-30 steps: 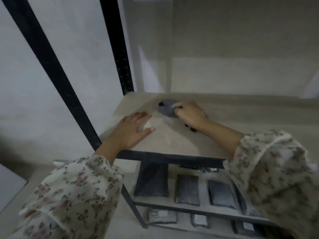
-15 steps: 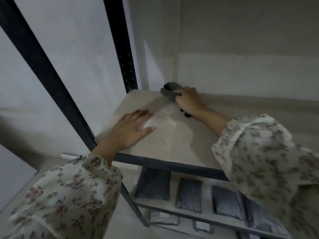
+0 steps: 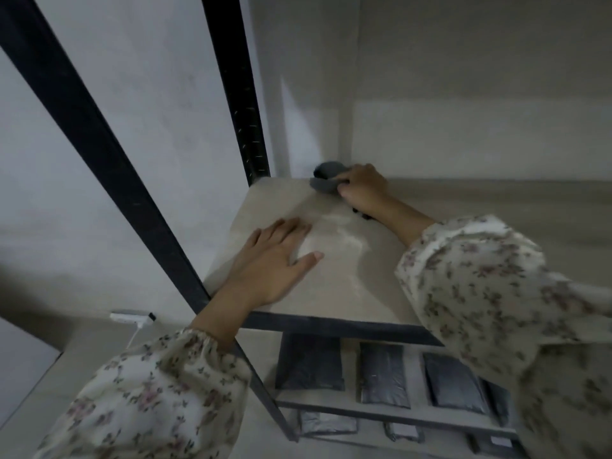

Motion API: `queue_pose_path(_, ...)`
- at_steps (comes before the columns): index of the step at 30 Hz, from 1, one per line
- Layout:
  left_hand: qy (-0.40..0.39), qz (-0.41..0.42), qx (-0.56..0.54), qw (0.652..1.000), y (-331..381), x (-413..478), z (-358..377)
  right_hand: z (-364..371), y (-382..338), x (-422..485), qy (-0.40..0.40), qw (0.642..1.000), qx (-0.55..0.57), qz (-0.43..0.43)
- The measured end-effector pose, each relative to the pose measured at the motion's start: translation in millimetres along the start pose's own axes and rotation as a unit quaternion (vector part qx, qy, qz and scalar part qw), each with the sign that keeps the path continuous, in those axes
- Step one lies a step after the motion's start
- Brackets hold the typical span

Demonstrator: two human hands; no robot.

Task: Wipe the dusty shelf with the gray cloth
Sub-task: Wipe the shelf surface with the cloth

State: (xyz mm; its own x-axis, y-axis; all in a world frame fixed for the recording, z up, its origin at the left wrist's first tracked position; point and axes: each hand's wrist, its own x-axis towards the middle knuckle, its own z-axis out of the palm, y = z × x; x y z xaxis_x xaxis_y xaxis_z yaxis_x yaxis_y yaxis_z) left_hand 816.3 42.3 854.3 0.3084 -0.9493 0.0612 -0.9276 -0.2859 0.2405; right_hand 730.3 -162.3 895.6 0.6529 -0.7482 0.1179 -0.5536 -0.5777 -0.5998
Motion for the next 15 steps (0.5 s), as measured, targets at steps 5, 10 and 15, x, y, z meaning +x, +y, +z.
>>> queue_pose_path(5, 0.002, 0.011, 0.002, 1.000, 1, -1, 0, 15, -13, -24, -0.098, 0.986, -0.019, -0.136)
queue_pose_path(10, -0.006, 0.018, 0.000, 1.000, -1, -1, -2, 4, -11, 8, -0.057, 0.997, 0.041, -0.021)
queue_pose_path(15, 0.012, -0.033, -0.003, 0.999, -2, -7, -3, 13, -11, 3, -0.108, 0.989, 0.007, -0.096)
